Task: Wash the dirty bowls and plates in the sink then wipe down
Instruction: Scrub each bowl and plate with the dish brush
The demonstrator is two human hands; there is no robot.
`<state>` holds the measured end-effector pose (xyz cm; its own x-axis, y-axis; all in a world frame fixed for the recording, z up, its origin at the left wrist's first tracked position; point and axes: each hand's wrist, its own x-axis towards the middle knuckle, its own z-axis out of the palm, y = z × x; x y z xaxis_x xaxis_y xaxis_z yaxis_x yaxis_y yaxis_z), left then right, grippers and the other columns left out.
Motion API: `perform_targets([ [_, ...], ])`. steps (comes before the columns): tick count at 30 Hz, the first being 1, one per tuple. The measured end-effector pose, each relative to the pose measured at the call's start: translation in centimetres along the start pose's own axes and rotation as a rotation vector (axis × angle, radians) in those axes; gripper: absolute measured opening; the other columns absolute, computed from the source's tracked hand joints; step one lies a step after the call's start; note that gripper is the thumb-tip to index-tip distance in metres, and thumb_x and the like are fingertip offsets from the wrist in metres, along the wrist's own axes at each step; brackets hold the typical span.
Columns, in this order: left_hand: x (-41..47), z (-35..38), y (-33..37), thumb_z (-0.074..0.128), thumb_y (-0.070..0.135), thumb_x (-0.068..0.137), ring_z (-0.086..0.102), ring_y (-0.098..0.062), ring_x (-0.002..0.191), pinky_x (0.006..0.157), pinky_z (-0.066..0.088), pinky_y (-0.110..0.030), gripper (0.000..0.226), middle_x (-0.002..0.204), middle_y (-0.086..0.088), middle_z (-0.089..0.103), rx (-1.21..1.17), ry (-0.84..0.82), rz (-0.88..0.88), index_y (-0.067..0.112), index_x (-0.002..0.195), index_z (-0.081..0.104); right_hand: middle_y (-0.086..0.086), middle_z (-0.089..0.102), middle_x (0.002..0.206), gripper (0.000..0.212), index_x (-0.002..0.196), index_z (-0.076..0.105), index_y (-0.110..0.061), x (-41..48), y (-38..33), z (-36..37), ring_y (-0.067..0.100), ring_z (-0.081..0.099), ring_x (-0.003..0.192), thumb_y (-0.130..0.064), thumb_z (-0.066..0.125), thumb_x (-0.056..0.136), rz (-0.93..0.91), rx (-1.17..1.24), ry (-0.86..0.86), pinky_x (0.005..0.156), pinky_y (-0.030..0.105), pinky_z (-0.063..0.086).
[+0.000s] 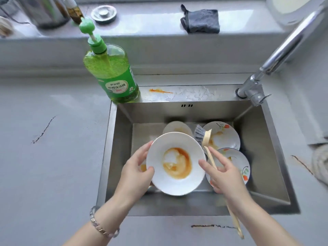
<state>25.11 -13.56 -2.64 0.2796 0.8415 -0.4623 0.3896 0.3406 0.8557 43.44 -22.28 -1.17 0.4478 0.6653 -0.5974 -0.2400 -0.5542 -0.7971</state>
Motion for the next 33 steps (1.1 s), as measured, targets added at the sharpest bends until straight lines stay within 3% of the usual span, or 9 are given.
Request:
perform_targets([
  [5, -4.6, 1.5, 1.1, 0.050, -0.010, 0.079, 0.068, -0.014, 0.086, 0.062, 0.058, -0.031, 0.062, 0.103, 0.026, 0.066, -0.065, -0.010, 0.007, 0.046, 0.103, 0.059, 0.001, 0.023, 0.053, 0.042, 0.107, 0.055, -0.049, -2.6, 0.9, -2.7, 0.011, 0.017, 0.046, -0.019, 0.067, 0.083, -0.001, -0.007, -0.012, 0.037, 0.019, 0.018],
  [9, -6.7, 2.8, 0.6, 0.059, 0.006, 0.088, 0.067, -0.001, 0.083, 0.075, 0.056, -0.027, 0.040, 0.110, 0.018, 0.066, -0.189, -0.016, -0.030, 0.034, 0.118, 0.057, -0.002, 0.022, 0.049, 0.038, 0.102, 0.057, -0.047, -3.9, 1.0, -3.7, 0.011, 0.016, 0.044, -0.016, 0.066, 0.084, 0.008, 0.031, -0.021, 0.036, 0.019, 0.019],
  [11, -7.4, 3.5, 0.6, 0.056, 0.017, 0.087, 0.065, 0.004, 0.083, 0.070, 0.055, -0.022, 0.039, 0.098, 0.025, 0.066, -0.292, -0.039, -0.055, 0.040, 0.118, 0.051, -0.003, 0.022, 0.049, 0.039, 0.108, 0.056, -0.047, -4.4, 1.0, -3.7, 0.011, 0.015, 0.043, -0.017, 0.065, 0.084, 0.022, 0.049, -0.054, 0.035, 0.019, 0.018],
  [14, -7.7, 3.9, 0.8, 0.062, 0.037, 0.077, 0.064, 0.001, 0.089, 0.073, 0.055, -0.031, 0.045, 0.097, 0.025, 0.065, -0.376, 0.013, -0.084, 0.047, 0.119, 0.048, -0.004, 0.029, 0.049, 0.041, 0.120, 0.053, -0.043, -4.7, 0.7, -3.2, 0.007, 0.020, 0.040, -0.027, 0.064, 0.084, -0.006, 0.014, -0.084, 0.037, 0.016, 0.021],
  [17, -7.3, 3.5, 1.1, 0.051, 0.035, 0.086, 0.059, -0.005, 0.103, 0.085, 0.052, -0.037, 0.041, 0.112, 0.015, 0.059, -0.339, 0.091, -0.014, 0.037, 0.126, 0.047, -0.006, 0.060, 0.066, 0.034, 0.124, 0.053, -0.038, -4.7, -0.5, -3.7, 0.000, 0.042, 0.041, -0.033, 0.052, 0.091, -0.220, -0.221, 0.017, 0.044, 0.008, 0.032],
  [21, -6.7, 2.8, 1.5, 0.056, 0.039, 0.084, 0.055, 0.012, 0.094, 0.074, 0.049, -0.010, 0.038, 0.117, 0.017, 0.053, -0.240, 0.105, 0.091, 0.041, 0.121, 0.046, -0.014, 0.053, 0.062, 0.038, 0.114, 0.052, -0.057, -5.9, -2.5, -5.2, 0.004, 0.043, 0.053, -0.025, 0.047, 0.095, -0.516, -0.562, -0.117, 0.050, 0.014, 0.035],
  [25, -6.4, 2.8, 2.0, 0.043, 0.045, 0.080, 0.058, 0.006, 0.097, 0.076, 0.051, -0.017, 0.041, 0.112, 0.020, 0.057, -0.206, 0.082, 0.129, 0.040, 0.121, 0.049, -0.008, 0.058, 0.093, 0.042, 0.130, 0.033, -0.060, -5.8, -1.5, -4.0, 0.016, 0.055, 0.089, -0.031, 0.032, 0.099, -0.507, -1.296, -0.203, 0.070, 0.029, 0.044],
  [30, -5.9, 3.2, 2.1, 0.045, 0.047, 0.080, 0.060, 0.002, 0.092, 0.081, 0.048, -0.023, 0.031, 0.095, 0.026, 0.064, -0.108, 0.093, 0.172, 0.049, 0.111, 0.050, -0.008, 0.069, 0.104, 0.041, 0.124, 0.049, -0.052, -8.2, -0.6, -1.2, 0.014, 0.059, 0.099, -0.022, 0.043, 0.096, -0.526, -0.880, -0.420, 0.081, 0.030, 0.046],
  [33, -6.4, 3.7, 2.1, 0.043, 0.047, 0.080, 0.059, 0.006, 0.091, 0.080, 0.048, -0.019, 0.032, 0.098, 0.024, 0.064, -0.076, 0.041, 0.150, 0.049, 0.111, 0.050, -0.009, 0.067, 0.107, 0.045, 0.126, 0.043, -0.056, -6.0, -0.9, -1.1, 0.017, 0.058, 0.101, -0.023, 0.042, 0.096, -0.529, -0.945, -0.235, 0.079, 0.033, 0.046],
])
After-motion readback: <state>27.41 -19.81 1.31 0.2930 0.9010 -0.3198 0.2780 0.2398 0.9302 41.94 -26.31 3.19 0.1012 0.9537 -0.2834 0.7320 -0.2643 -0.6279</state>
